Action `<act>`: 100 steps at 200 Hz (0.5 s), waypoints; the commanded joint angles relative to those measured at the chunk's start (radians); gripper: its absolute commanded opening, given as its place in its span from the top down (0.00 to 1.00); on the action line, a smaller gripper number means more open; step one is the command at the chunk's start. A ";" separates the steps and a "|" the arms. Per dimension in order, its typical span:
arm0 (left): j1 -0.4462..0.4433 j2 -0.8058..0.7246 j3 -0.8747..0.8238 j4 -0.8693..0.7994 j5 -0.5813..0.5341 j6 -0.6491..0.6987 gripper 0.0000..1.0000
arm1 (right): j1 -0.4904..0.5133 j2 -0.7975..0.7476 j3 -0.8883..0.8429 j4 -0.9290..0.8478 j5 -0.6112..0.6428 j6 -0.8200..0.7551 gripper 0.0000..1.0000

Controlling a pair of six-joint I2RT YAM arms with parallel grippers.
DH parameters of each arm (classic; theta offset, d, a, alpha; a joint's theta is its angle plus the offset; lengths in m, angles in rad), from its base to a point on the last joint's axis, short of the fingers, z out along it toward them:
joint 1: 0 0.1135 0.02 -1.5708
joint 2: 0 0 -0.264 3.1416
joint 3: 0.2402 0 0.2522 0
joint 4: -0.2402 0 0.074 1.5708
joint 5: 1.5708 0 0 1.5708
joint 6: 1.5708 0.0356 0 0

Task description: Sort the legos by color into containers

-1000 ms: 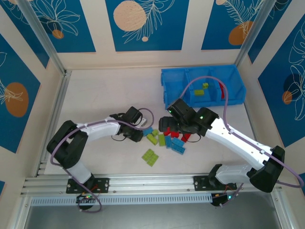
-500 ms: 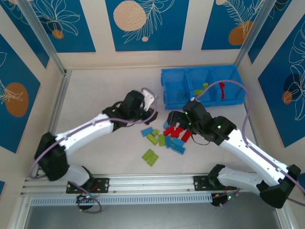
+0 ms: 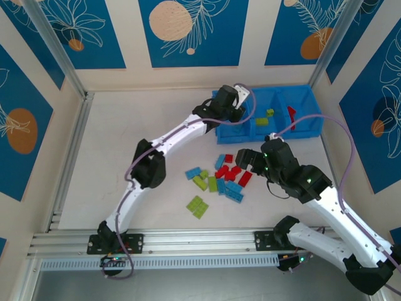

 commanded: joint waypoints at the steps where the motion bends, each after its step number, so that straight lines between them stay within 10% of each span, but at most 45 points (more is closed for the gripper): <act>1: 0.004 0.005 0.071 -0.068 0.009 0.043 0.66 | -0.013 -0.037 -0.016 -0.037 0.005 -0.038 0.01; 50: 0.001 -0.216 -0.069 -0.090 0.084 -0.022 0.57 | -0.018 -0.130 -0.086 -0.013 -0.034 -0.037 0.01; 100: -0.093 -0.876 -0.908 0.188 0.097 -0.053 0.57 | -0.070 0.001 -0.132 -0.006 -0.101 0.037 0.00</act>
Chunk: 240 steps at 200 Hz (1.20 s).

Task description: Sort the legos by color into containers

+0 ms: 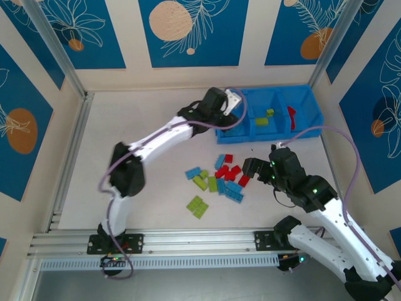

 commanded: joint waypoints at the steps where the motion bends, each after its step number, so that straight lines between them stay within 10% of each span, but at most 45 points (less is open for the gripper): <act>1: -0.077 -0.333 -0.301 0.160 0.026 -0.027 0.57 | -0.022 0.075 -0.032 0.010 -0.042 0.051 0.00; 39: -0.228 -0.753 -0.653 0.044 -0.070 0.039 0.56 | -0.092 0.219 -0.111 0.090 -0.083 0.151 0.00; 100: -0.279 -1.110 -0.841 -0.335 -0.059 0.170 0.23 | -0.142 0.447 -0.166 0.276 -0.194 0.120 0.17; 183: -0.279 -1.120 -0.910 -0.408 -0.059 0.298 0.05 | -0.144 0.686 -0.167 0.364 -0.174 0.131 0.27; 240: -0.279 -1.166 -0.932 -0.384 -0.111 0.295 0.03 | -0.130 0.678 -0.167 0.327 -0.129 0.160 0.62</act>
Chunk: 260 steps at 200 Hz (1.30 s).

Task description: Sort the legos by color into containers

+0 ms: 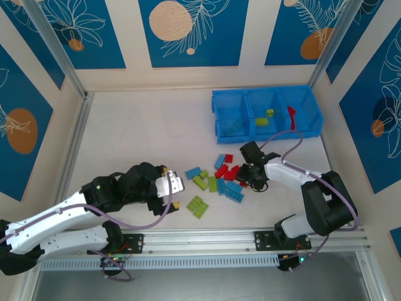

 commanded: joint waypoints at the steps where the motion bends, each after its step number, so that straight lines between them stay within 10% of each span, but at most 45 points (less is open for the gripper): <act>1: -0.006 -0.038 -0.009 0.005 -0.039 0.016 0.04 | 0.009 -0.025 -0.002 -0.013 0.020 0.016 0.63; 46: -0.007 -0.080 -0.020 0.033 -0.062 0.019 0.03 | -0.005 -0.378 0.002 -0.052 0.180 0.065 0.77; 76: -0.006 -0.090 -0.023 0.034 -0.065 0.018 0.03 | -0.241 -0.456 0.110 -0.014 0.163 -0.042 0.80; 109: -0.006 -0.097 -0.034 0.038 -0.064 0.017 0.02 | -0.590 -0.210 0.326 0.085 -0.021 -0.103 0.81; 149: -0.005 -0.118 -0.043 0.064 -0.051 0.012 0.02 | -0.726 0.292 0.747 -0.037 -0.118 -0.114 0.82; 176: -0.005 -0.135 -0.055 0.072 -0.074 0.002 0.01 | -0.771 0.501 0.948 -0.088 -0.130 -0.072 0.76; 208: -0.003 -0.117 -0.047 0.074 -0.150 -0.067 0.00 | -0.770 0.652 1.155 -0.228 -0.168 -0.071 0.43; 260: -0.004 -0.094 -0.020 0.143 -0.243 -0.430 0.00 | -0.756 0.314 0.860 -0.076 -0.263 -0.033 0.35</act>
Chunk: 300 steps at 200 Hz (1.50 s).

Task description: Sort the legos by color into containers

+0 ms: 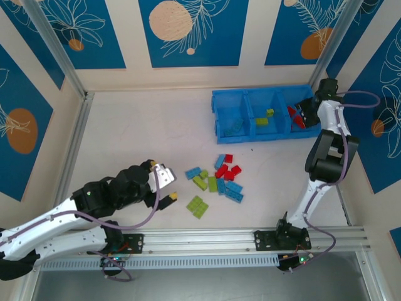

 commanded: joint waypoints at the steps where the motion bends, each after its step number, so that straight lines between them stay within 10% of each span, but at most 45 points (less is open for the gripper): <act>1: -0.003 -0.001 0.025 0.067 -0.066 -0.231 0.00 | 0.008 -0.215 -0.109 0.038 -0.086 0.024 0.35; 72: 0.043 0.171 -0.011 0.171 -0.102 -0.446 0.00 | 0.278 -0.806 -0.520 0.064 -0.334 -0.140 0.30; 111: 0.193 0.355 -0.073 0.415 0.058 -0.617 0.00 | 0.684 -1.032 -0.694 -0.003 -0.239 -0.117 0.28; 150: 0.224 0.610 0.034 0.348 -0.022 -1.008 0.03 | 0.982 -1.117 -0.768 -0.084 -0.005 -0.031 0.26; 209: 0.226 0.840 0.181 0.214 -0.016 -1.331 0.00 | 1.023 -1.130 -0.736 -0.138 0.056 -0.018 0.25; 300: 0.247 1.123 0.391 0.068 0.138 -1.378 0.00 | 1.053 -1.164 -0.732 -0.141 0.078 0.004 0.25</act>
